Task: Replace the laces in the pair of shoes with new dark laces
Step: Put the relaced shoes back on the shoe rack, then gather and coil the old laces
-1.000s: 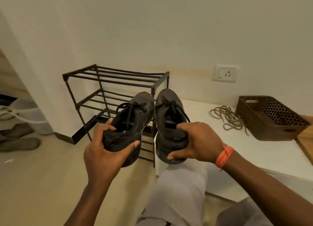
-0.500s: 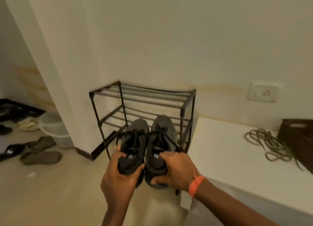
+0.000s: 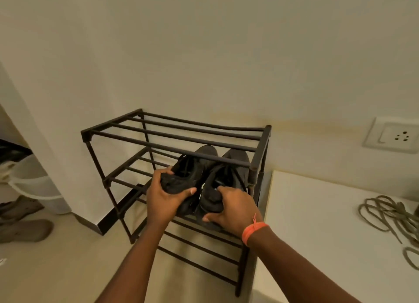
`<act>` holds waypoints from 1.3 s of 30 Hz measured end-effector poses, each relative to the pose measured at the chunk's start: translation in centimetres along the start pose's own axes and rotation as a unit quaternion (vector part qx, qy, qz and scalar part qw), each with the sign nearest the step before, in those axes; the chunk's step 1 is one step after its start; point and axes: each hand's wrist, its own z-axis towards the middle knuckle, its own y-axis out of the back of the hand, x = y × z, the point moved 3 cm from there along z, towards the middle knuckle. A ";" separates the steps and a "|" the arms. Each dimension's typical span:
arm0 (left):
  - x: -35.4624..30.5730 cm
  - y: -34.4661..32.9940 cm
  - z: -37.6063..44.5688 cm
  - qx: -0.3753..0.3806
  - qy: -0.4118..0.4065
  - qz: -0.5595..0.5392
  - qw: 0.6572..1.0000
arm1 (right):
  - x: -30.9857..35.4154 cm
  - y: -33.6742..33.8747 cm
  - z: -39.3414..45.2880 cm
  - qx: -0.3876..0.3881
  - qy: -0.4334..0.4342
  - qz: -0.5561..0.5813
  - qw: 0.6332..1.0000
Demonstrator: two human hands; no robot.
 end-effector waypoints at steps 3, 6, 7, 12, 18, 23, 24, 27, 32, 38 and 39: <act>3.3 -2.4 0.7 0.046 0.016 0.000 0.999 | -1.0 -1.7 0.4 0.005 -0.020 -0.029 0.999; 5.1 -4.1 0.1 0.086 0.017 -0.020 0.996 | -1.6 -2.5 -0.1 -0.010 -0.035 -0.055 0.998; 5.3 -4.5 0.1 0.103 0.016 -0.023 0.994 | -1.6 -2.6 -0.3 -0.018 -0.044 -0.052 0.998; 5.9 -3.2 0.6 0.152 0.082 0.044 0.984 | -0.5 -2.2 -1.0 -0.048 -0.059 -0.067 0.995; -4.1 -6.3 -11.1 -0.073 -0.087 0.020 0.993 | -3.3 3.0 -11.4 -0.177 -0.001 0.024 0.984; -12.2 -15.8 -18.6 0.213 -0.268 -0.003 0.939 | -14.1 7.3 -19.0 -0.259 -0.133 0.051 0.955; -13.1 -17.7 -19.5 0.272 -0.287 0.012 0.918 | -16.7 8.2 -20.2 -0.265 -0.175 0.049 0.947; -14.3 -22.0 -21.6 0.384 -0.248 0.033 0.889 | -24.1 10.8 -23.0 -0.232 -0.300 0.012 0.925; -14.9 -25.4 -24.6 0.465 -0.224 0.071 0.853 | -31.2 11.4 -24.1 -0.098 -0.354 -0.040 0.929; -15.5 -26.3 -24.3 0.441 -0.192 0.069 0.874 | -25.7 13.0 -23.7 -0.206 -0.168 -0.051 0.963; -16.0 -26.5 -24.2 0.456 -0.166 0.056 0.872 | -24.1 13.7 -23.8 -0.225 -0.134 -0.013 0.965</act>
